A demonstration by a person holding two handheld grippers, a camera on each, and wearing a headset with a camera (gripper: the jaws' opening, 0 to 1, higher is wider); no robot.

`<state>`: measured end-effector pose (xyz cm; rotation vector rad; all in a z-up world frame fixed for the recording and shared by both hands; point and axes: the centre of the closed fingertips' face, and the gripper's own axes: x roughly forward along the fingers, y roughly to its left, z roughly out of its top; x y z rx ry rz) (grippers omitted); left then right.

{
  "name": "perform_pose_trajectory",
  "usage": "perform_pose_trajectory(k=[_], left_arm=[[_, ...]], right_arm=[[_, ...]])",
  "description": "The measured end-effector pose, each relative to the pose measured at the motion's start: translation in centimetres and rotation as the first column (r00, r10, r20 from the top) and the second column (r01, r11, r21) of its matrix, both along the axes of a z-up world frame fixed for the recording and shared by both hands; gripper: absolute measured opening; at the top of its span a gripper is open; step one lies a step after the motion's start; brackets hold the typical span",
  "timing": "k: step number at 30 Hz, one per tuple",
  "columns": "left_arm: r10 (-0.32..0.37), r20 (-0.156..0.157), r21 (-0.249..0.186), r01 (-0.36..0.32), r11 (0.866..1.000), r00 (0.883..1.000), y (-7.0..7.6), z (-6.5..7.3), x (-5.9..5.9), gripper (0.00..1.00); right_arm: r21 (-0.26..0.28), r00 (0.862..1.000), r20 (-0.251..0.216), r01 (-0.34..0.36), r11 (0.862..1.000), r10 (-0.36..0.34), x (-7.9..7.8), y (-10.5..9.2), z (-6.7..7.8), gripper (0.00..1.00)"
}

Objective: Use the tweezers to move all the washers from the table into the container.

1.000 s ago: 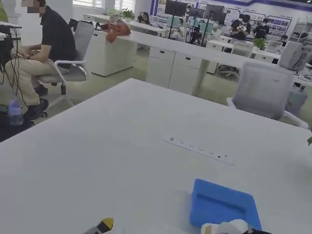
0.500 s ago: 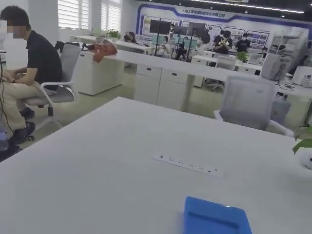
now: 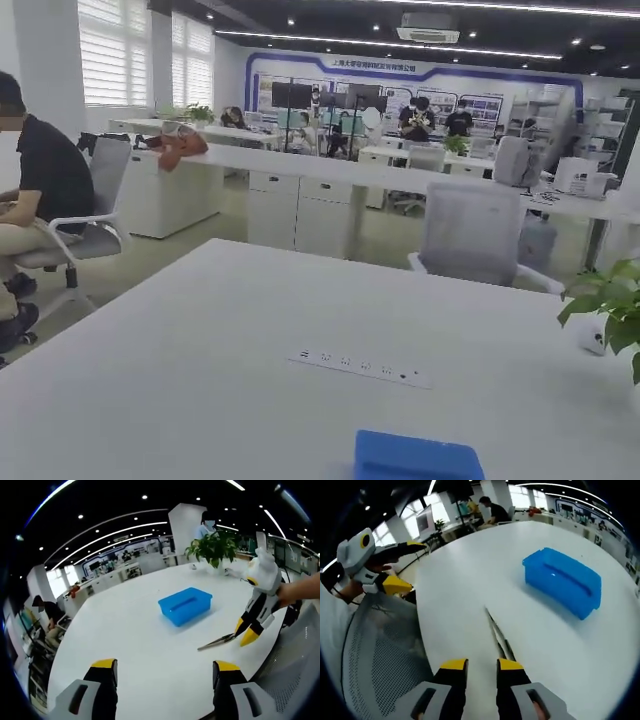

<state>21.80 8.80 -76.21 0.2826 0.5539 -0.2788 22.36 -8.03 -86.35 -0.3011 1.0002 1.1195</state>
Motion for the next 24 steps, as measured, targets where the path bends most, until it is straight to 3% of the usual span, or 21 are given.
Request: perform_pose_trajectory(k=[5, 6, 8, 10, 13, 14, 18, 19, 21, 22, 23, 24], left_arm=[[0.003, 0.020, -0.047, -0.003, 0.999, 1.000, -0.2, 2.0, -0.3, 0.82], [0.009, 0.027, -0.065, -0.007, 0.998, 1.000, -0.2, 2.4, -0.4, 0.82], [0.017, 0.028, -0.091, -0.014, 0.996, 0.999, -0.2, 2.8, -0.6, 0.82], [0.024, 0.030, -0.100, -0.021, 0.995, 0.999, -0.1, 3.1, -0.9, 0.83], [0.036, 0.045, -0.108, -0.031, 0.994, 0.998, 0.2, 4.0, -1.1, 0.83], [0.039, 0.049, -0.115, -0.033, 0.993, 0.998, 0.2, 4.3, -1.2, 0.83], [0.048, 0.046, -0.179, -0.039, 0.983, 0.998, 0.1, 5.3, -1.2, 0.91], [0.053, 0.043, -0.213, -0.043, 0.976, 0.998, 0.0, 5.5, -1.2, 0.94], [0.067, 0.048, -0.250, -0.053, 0.967, 0.997, 0.0, 6.0, -1.1, 0.99], [0.073, 0.051, -0.261, -0.058, 0.964, 0.996, 0.0, 6.2, -1.0, 0.99], [0.085, 0.054, -0.274, -0.067, 0.959, 0.995, 0.1, 6.4, -1.0, 0.99], [0.089, 0.054, -0.279, -0.070, 0.958, 0.995, 0.2, 6.5, -1.0, 0.99]], right_arm=[[-0.067, 0.998, 0.035, 0.049, 0.997, -0.047, 0.7, -1.5, -1.7, 0.19], [-0.020, 0.996, 0.037, 0.082, 0.996, -0.081, 0.7, -0.8, -1.7, 0.17], [0.021, 0.993, 0.004, 0.121, 0.992, -0.121, 1.2, -0.7, -1.3, 0.17], [0.025, 0.991, -0.001, 0.133, 0.991, -0.133, 1.6, -1.0, -1.1, 0.20], [0.046, 0.987, 0.048, 0.151, 0.988, -0.153, 1.6, -1.4, 0.1, 0.22], [0.056, 0.986, 0.044, 0.157, 0.986, -0.159, 1.3, -1.5, 0.6, 0.22], [0.161, 0.954, 0.144, 0.241, 0.957, -0.264, 0.9, -2.1, 5.2, 0.37], [0.180, 0.938, 0.175, 0.269, 0.946, -0.300, 0.8, -2.6, 6.6, 0.41], [0.199, 0.921, 0.196, 0.300, 0.933, -0.338, 0.5, -3.0, 8.1, 0.52], [0.211, 0.907, 0.206, 0.324, 0.922, -0.366, 0.5, -3.2, 8.9, 0.56], [0.234, 0.885, 0.227, 0.356, 0.905, -0.407, 0.4, -3.5, 10.0, 0.61], [0.252, 0.874, 0.231, 0.371, 0.894, -0.428, 0.3, -3.6, 10.7, 0.67]])
